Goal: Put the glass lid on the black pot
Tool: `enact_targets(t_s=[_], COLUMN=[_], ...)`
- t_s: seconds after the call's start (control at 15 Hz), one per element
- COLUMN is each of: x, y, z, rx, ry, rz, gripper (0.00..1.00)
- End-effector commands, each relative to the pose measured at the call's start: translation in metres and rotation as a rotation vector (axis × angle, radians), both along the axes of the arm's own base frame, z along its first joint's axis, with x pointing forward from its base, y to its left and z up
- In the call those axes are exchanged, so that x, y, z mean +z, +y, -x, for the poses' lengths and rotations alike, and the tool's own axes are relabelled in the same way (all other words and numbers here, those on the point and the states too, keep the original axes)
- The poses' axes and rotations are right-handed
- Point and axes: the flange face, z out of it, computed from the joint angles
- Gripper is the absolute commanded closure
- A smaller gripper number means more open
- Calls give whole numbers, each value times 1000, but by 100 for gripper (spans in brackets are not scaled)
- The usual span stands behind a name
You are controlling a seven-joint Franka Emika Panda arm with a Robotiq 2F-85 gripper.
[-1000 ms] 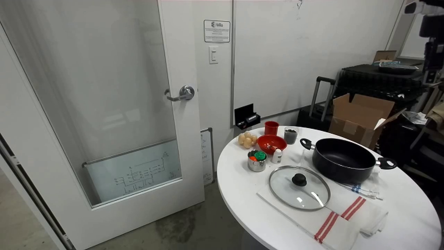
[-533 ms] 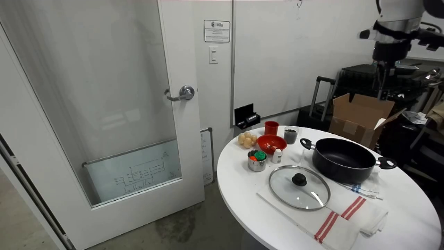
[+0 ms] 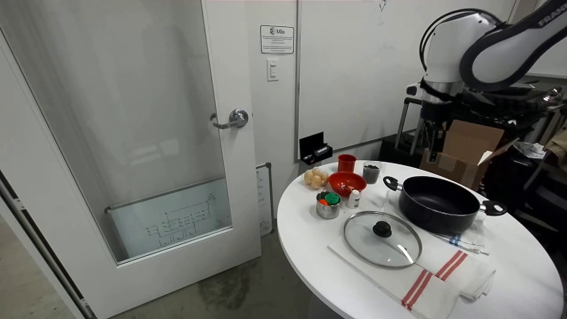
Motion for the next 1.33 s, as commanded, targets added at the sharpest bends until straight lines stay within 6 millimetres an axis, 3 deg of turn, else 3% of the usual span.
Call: enact_targets(t_s=[0.0,0.33,0.67,0.93,1.27], x=[-50,-109,-166,-196,-219], y=[18,44,63,74,80], z=[-36,-50,-50,-46,-44], rx=[70,148,228,276,311], ry=[-1,22,57,84,107], rz=[-27,-60,-89,-117,-146], gripper=[0,0,0,0,0])
